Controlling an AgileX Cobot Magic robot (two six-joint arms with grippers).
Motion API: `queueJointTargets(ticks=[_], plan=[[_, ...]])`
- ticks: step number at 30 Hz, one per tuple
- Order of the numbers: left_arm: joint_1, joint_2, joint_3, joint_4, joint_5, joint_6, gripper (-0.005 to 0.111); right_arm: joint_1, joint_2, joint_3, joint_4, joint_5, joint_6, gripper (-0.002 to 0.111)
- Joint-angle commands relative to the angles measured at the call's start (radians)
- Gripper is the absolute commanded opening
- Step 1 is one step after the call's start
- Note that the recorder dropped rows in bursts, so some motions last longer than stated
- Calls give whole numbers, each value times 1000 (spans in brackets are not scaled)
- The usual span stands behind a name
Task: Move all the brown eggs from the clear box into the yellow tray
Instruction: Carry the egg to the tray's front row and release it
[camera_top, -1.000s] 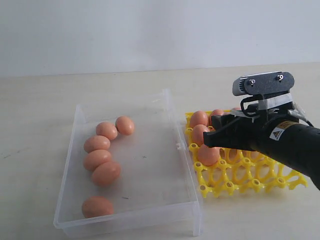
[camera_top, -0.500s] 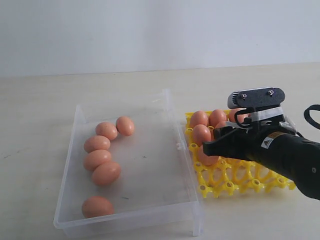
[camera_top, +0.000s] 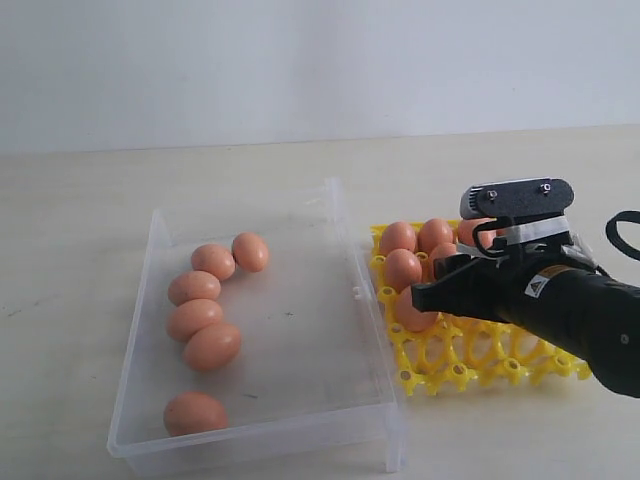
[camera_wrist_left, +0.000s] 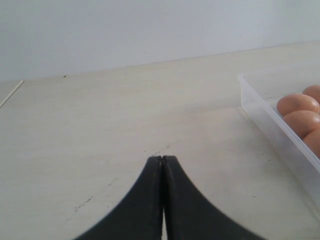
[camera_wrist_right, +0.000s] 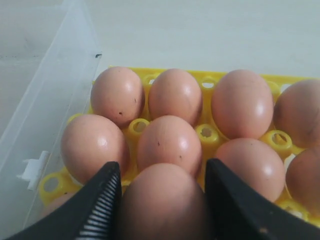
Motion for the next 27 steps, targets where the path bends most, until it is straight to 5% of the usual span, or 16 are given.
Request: queueJointTargets(ticks=[1,12,27], plan=[[-1,1,-4,1,-13,-6,0,-5,6,-5,-12,-30,-6,11],[-1,1,-4,1,-13,-6,0,-5,9,-23,-12,-29,-6,49],[-1,1,-4,1,-13,-6,0,-5,5,-23,-12,-27,-6,58]])
